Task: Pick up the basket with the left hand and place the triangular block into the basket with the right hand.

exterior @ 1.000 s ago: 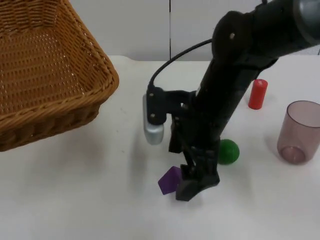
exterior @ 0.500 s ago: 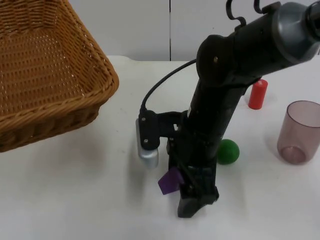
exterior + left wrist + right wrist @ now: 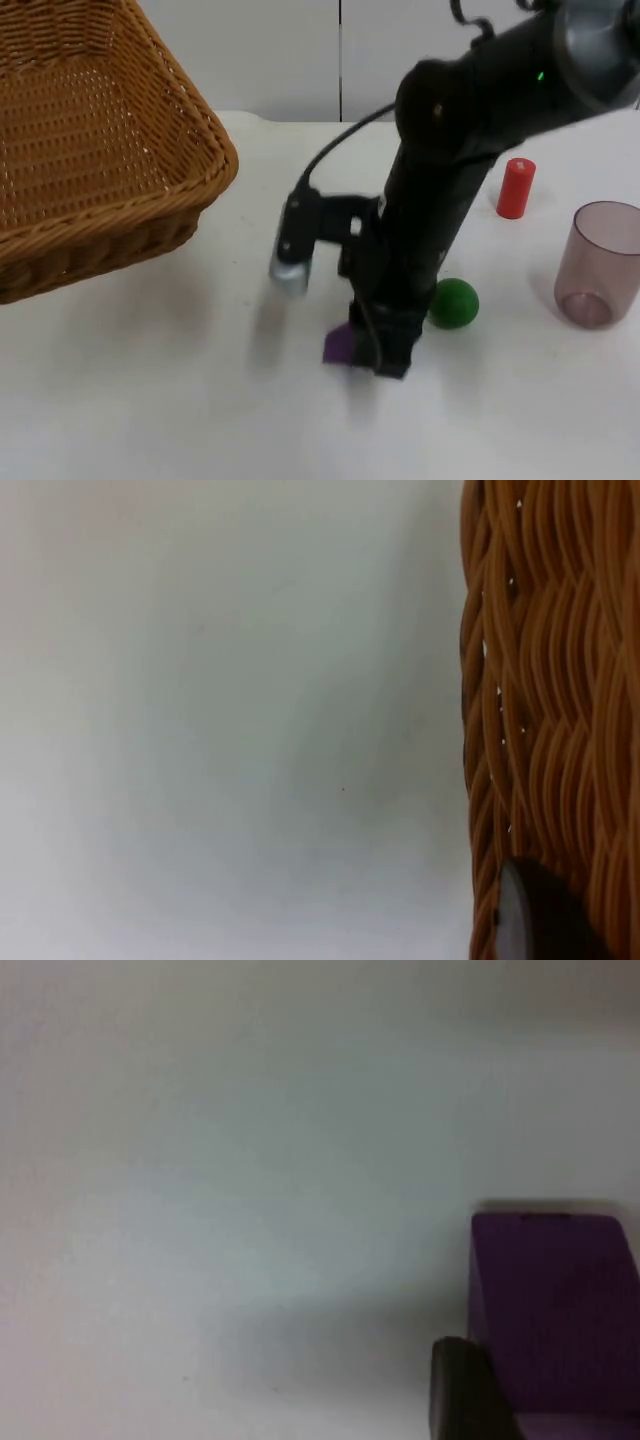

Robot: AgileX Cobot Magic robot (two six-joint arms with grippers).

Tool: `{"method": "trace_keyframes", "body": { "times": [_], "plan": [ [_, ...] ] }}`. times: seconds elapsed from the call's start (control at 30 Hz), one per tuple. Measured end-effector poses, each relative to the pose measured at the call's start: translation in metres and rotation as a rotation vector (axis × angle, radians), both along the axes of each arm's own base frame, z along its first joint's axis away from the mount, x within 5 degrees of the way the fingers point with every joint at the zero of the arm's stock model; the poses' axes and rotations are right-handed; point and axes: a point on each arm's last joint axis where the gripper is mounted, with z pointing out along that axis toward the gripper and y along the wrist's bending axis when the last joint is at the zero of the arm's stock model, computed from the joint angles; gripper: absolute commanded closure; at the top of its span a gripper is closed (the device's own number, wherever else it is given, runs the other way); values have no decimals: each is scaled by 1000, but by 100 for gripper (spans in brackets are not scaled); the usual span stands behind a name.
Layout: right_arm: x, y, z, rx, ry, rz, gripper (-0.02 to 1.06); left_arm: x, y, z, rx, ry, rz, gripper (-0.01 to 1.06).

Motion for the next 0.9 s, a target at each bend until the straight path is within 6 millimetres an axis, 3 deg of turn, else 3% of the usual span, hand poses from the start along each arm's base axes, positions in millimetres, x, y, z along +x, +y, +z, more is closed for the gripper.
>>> {"method": "trace_keyframes", "body": {
  "times": [0.1,0.13,0.27,0.3,0.43,0.47,0.6,0.63,0.77,0.9],
  "plan": [
    [4,-6,40,64,-48,-137,104,0,0,0,0,0,0,105],
    [4,-6,40,64,-48,-137,104,0,0,0,0,0,0,105],
    [10,-25,101,169,-134,-278,104,0,0,0,0,4,-9,105],
    [10,-25,101,169,-134,-278,104,0,0,0,0,4,-9,105],
    [1,-44,170,238,-296,-378,104,0,-8,0,3,3,-44,105],
    [1,-44,170,238,-296,-378,104,0,-8,0,3,3,-44,105],
    [-14,-58,219,342,-385,-456,104,1,-26,0,7,-7,-115,105],
    [-14,-58,219,342,-385,-456,104,1,-26,0,7,-7,-115,105],
    [-27,-64,255,498,-430,-512,104,5,-38,-4,-10,-3,-147,105],
    [-36,-57,270,598,-439,-507,104,6,-51,-10,-34,22,-220,105]
  ]
}}
